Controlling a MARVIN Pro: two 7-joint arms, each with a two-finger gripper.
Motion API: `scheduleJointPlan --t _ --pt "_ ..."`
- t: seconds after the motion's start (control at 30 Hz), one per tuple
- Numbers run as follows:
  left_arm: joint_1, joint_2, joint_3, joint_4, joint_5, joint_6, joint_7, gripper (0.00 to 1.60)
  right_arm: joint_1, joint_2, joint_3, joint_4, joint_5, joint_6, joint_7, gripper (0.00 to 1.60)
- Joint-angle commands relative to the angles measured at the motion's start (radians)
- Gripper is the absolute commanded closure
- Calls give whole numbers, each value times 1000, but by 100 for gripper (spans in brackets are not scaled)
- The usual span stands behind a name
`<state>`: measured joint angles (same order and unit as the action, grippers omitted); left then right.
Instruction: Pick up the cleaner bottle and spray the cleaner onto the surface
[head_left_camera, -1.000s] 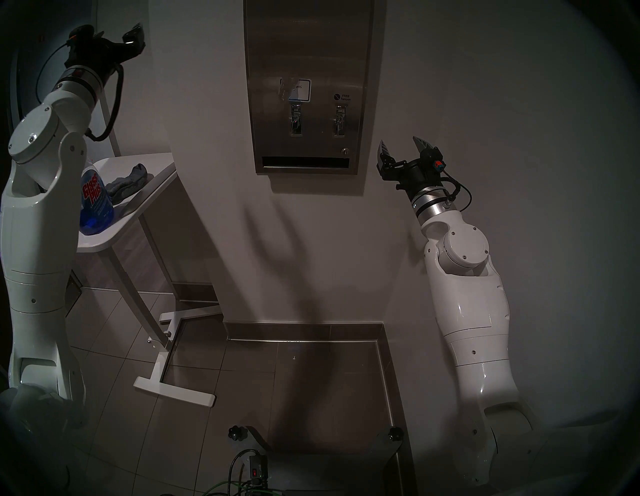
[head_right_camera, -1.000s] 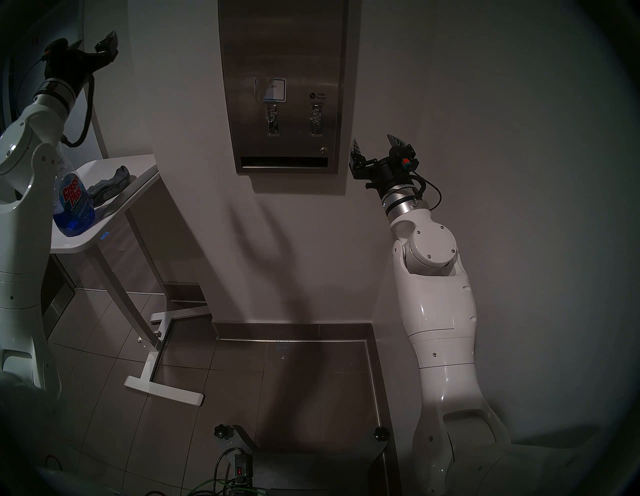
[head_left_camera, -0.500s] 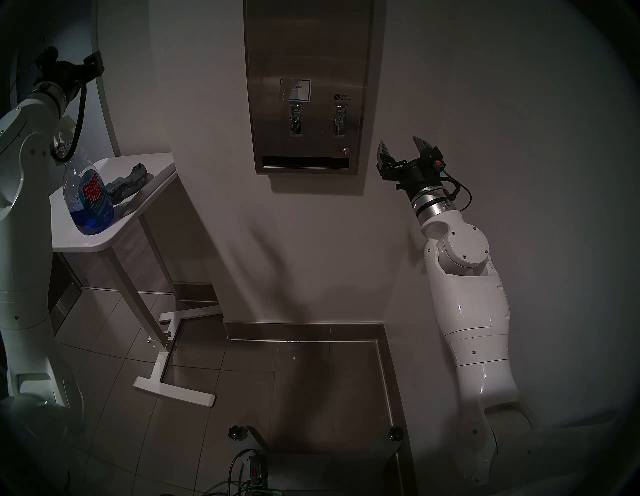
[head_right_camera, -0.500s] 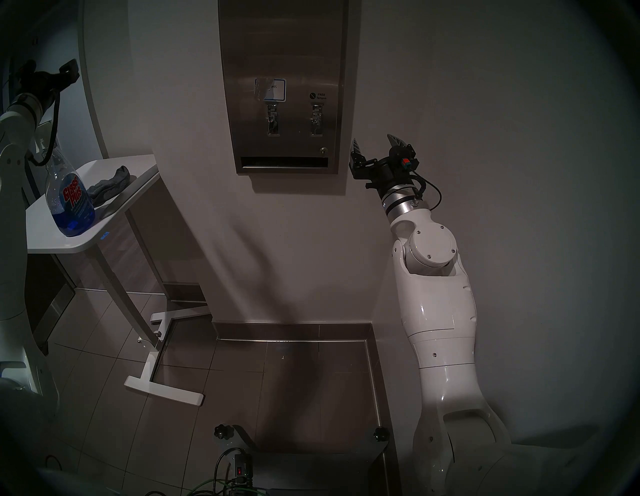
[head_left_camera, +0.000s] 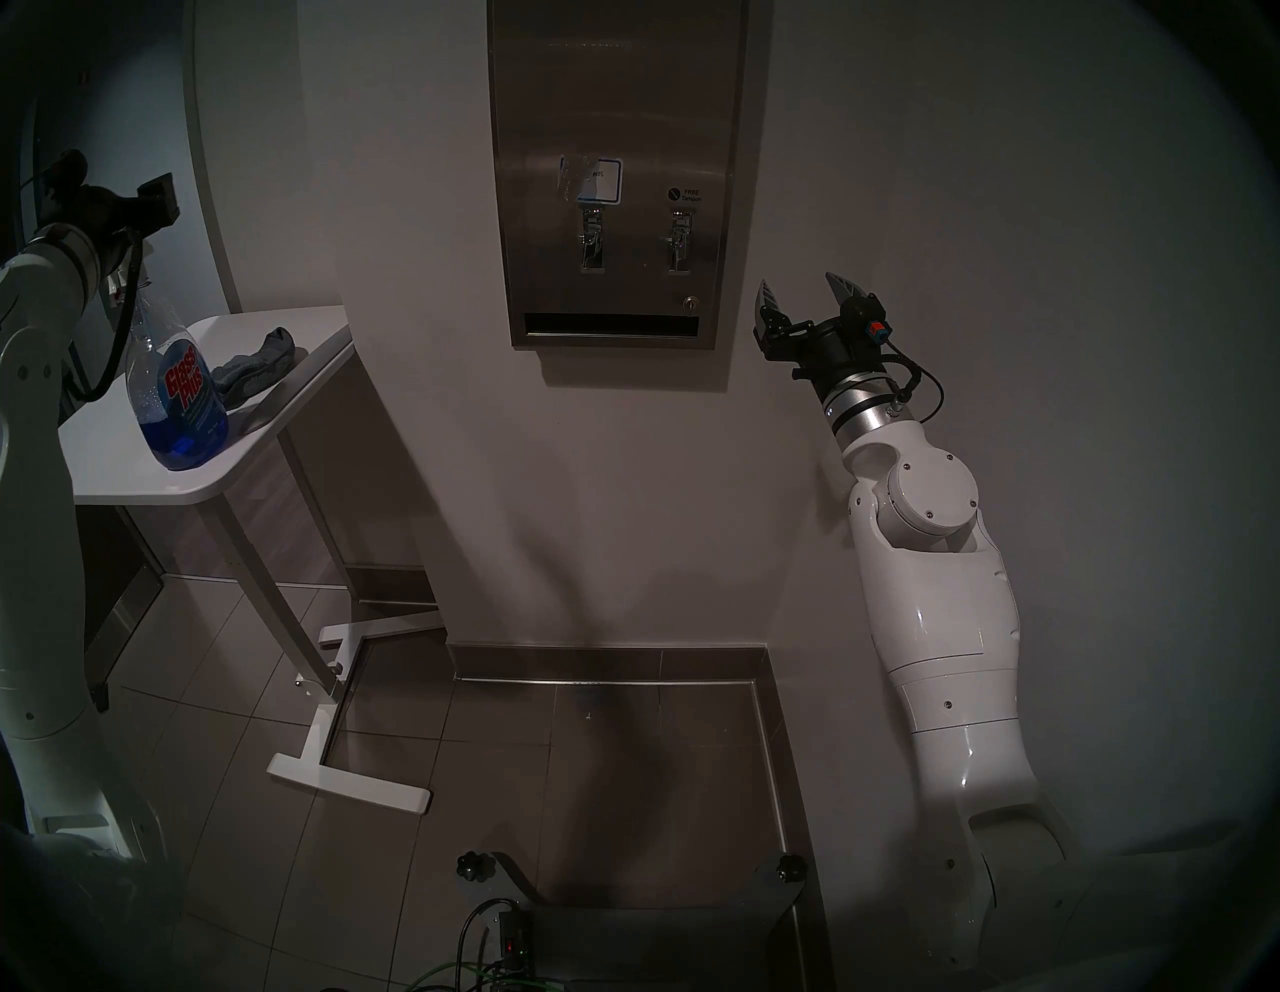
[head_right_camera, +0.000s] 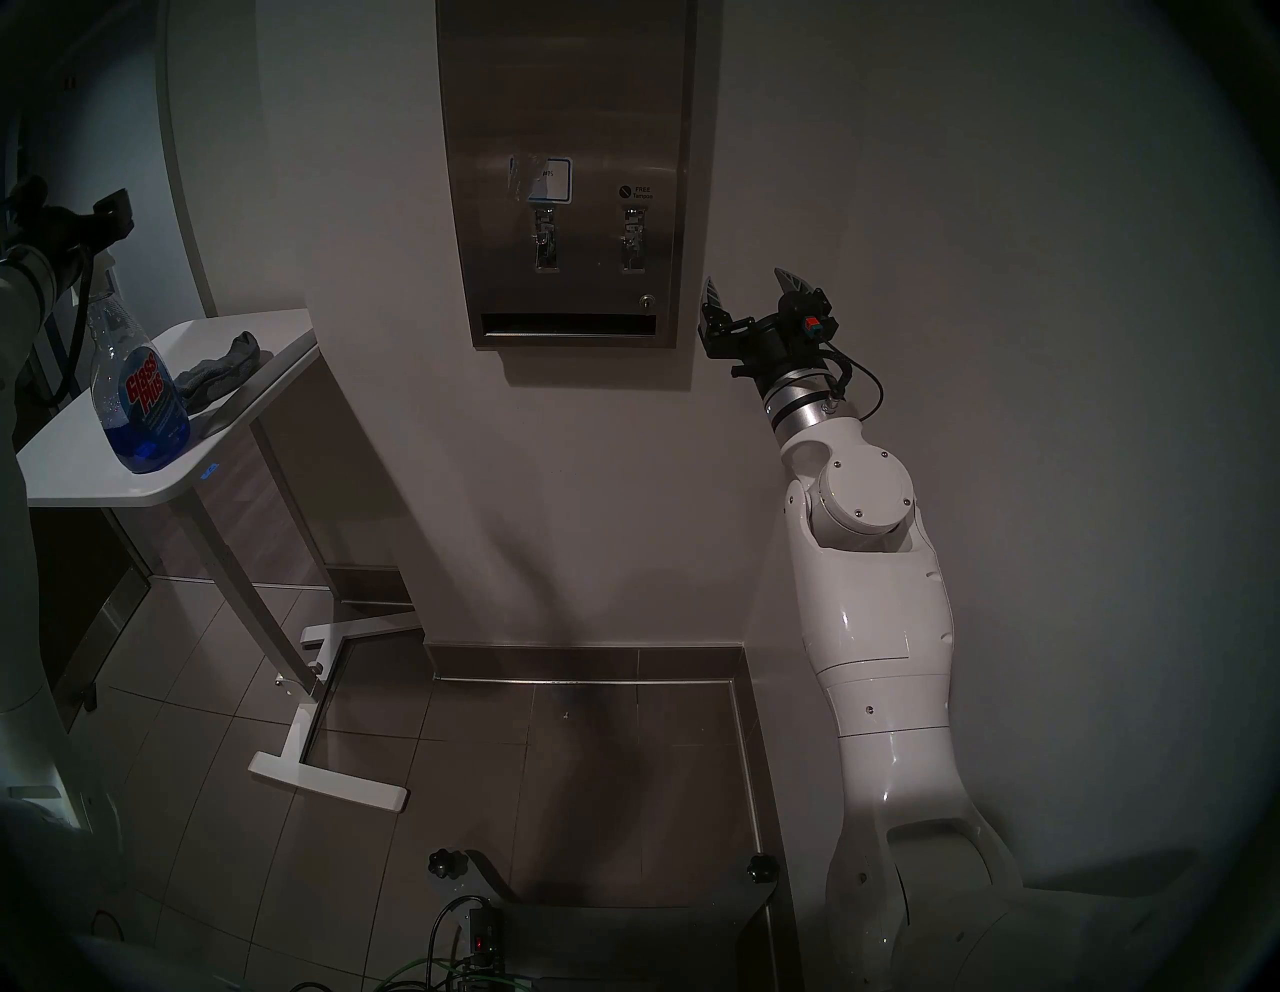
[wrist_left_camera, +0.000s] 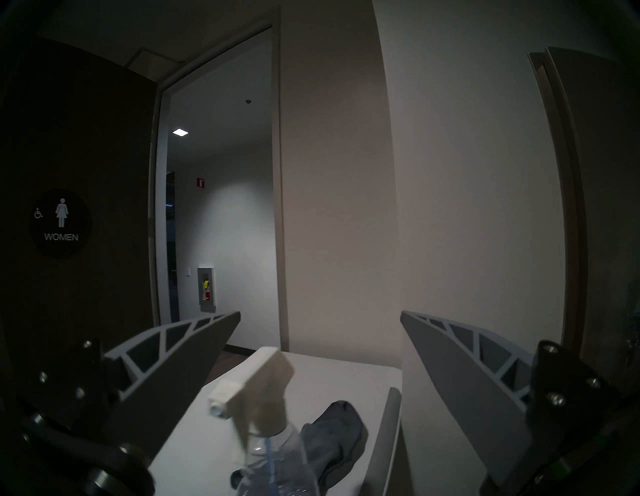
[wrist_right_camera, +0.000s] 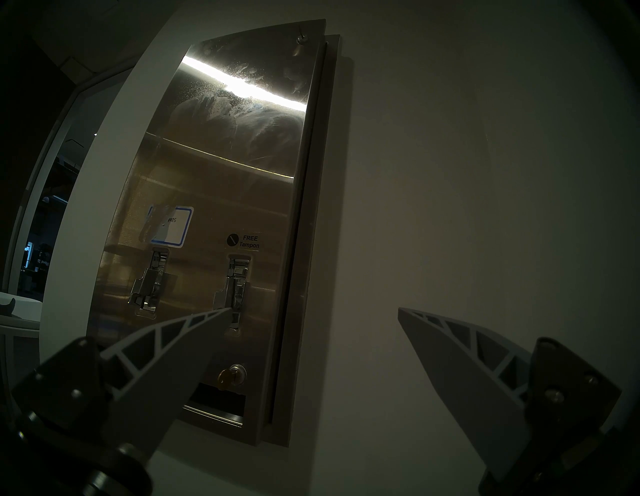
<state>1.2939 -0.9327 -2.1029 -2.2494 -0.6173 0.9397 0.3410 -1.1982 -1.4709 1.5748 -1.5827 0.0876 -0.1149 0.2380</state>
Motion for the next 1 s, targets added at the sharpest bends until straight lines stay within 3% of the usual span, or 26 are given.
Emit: scheduleJointPlan --t 0.0,0.47,0.97 --pt "46 18 -73 -50 11 -10 -28 0 30 -2 -3 -36 1 -7 3 0" --pt "214 -45 -209 -52 10 -36 -137 0 30 -1 -3 -36 2 -6 3 0" --pt "316 -56 -265 42 19 -144 -291 0 30 -1 -3 -36 2 -6 2 0"
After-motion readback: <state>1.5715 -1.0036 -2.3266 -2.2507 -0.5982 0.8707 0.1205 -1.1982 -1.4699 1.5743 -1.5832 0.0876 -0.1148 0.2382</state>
